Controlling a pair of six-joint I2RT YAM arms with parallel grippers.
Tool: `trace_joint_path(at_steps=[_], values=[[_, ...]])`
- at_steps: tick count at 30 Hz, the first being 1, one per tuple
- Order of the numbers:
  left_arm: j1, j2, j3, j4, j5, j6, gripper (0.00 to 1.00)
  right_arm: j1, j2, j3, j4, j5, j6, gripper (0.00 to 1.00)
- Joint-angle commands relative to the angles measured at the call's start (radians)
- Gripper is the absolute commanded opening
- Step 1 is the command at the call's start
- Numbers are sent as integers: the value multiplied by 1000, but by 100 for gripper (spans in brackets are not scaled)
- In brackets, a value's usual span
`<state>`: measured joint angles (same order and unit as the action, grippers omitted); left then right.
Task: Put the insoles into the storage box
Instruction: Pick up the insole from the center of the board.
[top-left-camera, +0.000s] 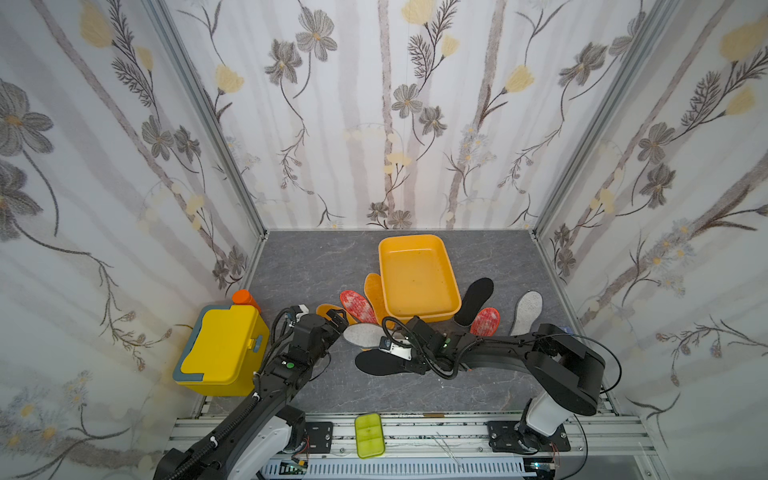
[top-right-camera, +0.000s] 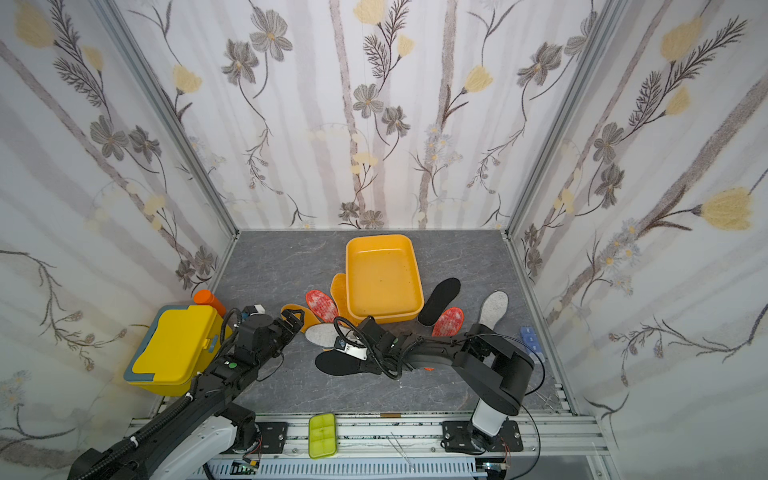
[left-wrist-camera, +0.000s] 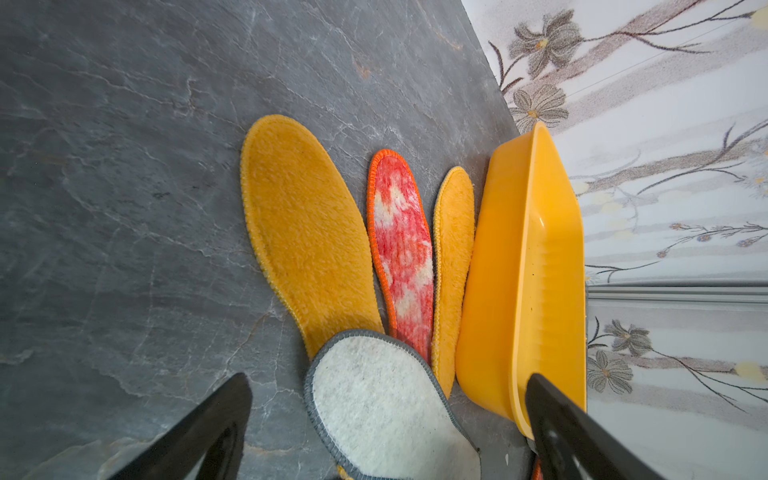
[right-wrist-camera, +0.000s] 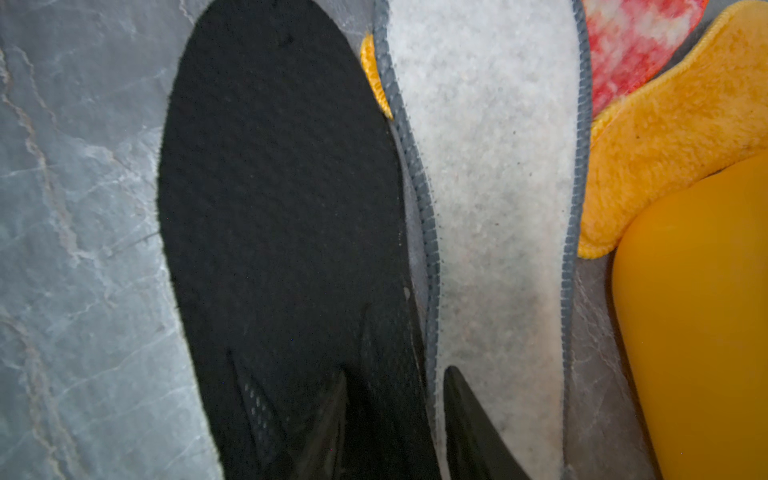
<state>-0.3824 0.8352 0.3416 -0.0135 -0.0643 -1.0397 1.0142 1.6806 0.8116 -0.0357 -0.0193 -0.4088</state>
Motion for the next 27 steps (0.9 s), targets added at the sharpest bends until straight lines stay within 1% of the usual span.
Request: trace_joint_path(at_steps=[1, 14, 18, 26, 27], values=[[2, -8, -4, 7, -18, 9, 100, 10, 5, -2, -150, -103, 11, 40], [2, -22, -7, -9, -34, 9, 100, 40, 29, 2, -182, -147, 42, 40], [2, -12, -6, -1, -31, 11, 100, 46, -2, -16, -160, -125, 50, 40], [3, 12, -3, 14, -19, 14, 100, 46, -51, -22, -155, -127, 56, 41], [3, 13, -1, 16, -19, 14, 100, 45, -59, -29, -145, -119, 54, 43]])
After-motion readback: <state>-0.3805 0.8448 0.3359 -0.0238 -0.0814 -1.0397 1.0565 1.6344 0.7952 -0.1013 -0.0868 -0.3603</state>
